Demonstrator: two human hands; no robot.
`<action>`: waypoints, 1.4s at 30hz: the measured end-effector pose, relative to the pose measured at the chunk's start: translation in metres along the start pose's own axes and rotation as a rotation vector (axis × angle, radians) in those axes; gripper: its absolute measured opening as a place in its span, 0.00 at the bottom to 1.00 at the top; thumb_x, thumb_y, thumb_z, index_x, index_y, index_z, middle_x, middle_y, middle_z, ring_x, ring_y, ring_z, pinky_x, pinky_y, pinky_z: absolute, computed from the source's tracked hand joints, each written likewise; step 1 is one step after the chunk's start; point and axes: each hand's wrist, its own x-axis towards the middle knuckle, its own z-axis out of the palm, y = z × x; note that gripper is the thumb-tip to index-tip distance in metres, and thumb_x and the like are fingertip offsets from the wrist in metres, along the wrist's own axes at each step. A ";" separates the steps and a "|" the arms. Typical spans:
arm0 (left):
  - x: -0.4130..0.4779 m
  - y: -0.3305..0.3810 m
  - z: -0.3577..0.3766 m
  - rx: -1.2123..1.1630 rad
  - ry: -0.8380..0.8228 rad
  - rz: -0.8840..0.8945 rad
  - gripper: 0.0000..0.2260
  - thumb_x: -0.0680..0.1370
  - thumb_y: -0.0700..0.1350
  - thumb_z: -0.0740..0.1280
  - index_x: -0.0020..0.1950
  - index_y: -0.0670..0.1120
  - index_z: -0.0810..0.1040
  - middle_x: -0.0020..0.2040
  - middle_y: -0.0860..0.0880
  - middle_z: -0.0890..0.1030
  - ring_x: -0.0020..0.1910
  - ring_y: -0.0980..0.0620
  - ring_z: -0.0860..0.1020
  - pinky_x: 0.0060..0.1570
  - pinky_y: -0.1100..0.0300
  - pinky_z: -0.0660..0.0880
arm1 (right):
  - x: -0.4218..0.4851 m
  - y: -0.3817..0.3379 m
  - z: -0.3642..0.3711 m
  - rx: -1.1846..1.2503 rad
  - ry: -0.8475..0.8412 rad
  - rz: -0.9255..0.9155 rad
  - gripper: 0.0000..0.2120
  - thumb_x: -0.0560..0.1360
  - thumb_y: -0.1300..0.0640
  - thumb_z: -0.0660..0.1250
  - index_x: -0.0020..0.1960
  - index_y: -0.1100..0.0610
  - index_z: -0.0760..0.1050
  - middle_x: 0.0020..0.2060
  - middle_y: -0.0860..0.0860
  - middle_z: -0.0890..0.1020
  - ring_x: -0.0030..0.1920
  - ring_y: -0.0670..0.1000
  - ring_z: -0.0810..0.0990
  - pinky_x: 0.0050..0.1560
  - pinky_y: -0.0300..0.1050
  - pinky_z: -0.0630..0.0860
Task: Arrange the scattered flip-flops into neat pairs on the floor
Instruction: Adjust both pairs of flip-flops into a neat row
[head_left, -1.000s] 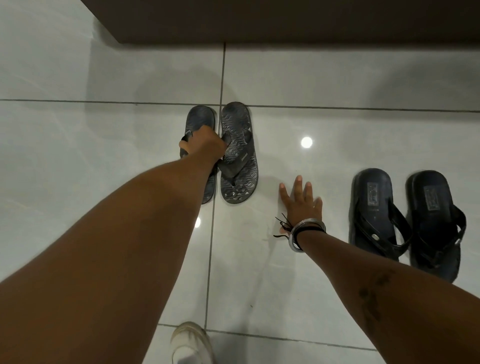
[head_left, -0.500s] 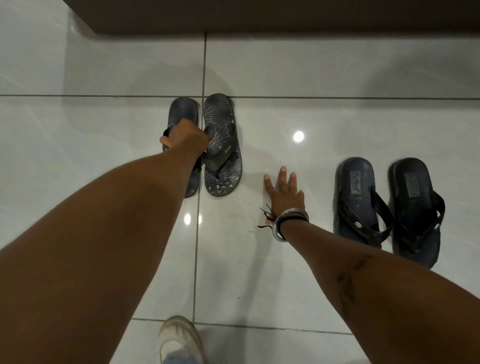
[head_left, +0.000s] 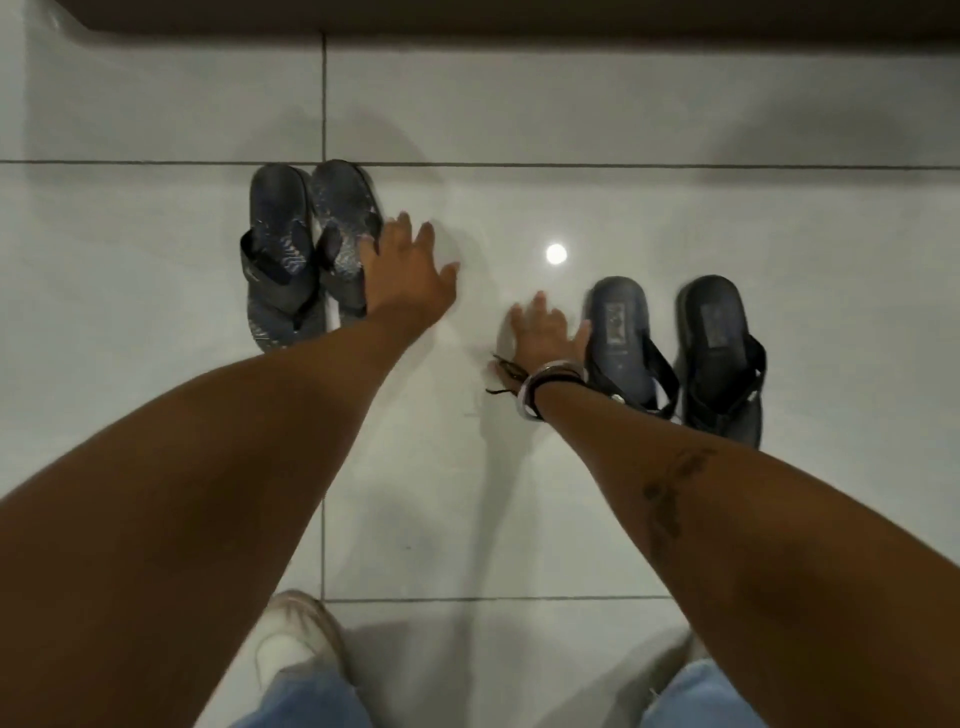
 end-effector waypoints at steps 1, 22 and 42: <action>-0.003 0.016 0.007 -0.001 -0.048 0.042 0.30 0.80 0.59 0.57 0.77 0.44 0.58 0.78 0.39 0.55 0.77 0.42 0.53 0.74 0.41 0.48 | -0.003 0.025 -0.005 0.032 0.049 0.058 0.38 0.77 0.37 0.60 0.78 0.50 0.48 0.79 0.56 0.46 0.77 0.60 0.50 0.72 0.70 0.48; -0.044 0.123 0.090 0.086 -0.292 -0.001 0.37 0.79 0.67 0.51 0.79 0.48 0.41 0.78 0.37 0.39 0.77 0.38 0.44 0.74 0.39 0.47 | -0.037 0.207 -0.007 0.317 0.157 0.508 0.14 0.75 0.58 0.65 0.33 0.53 0.67 0.33 0.52 0.77 0.46 0.59 0.81 0.61 0.58 0.71; -0.048 0.136 0.095 0.140 -0.263 -0.040 0.40 0.78 0.67 0.55 0.79 0.47 0.40 0.78 0.36 0.40 0.77 0.37 0.46 0.74 0.39 0.49 | 0.041 0.267 -0.066 0.350 0.335 0.515 0.05 0.78 0.59 0.65 0.47 0.59 0.78 0.47 0.58 0.83 0.52 0.61 0.81 0.61 0.60 0.73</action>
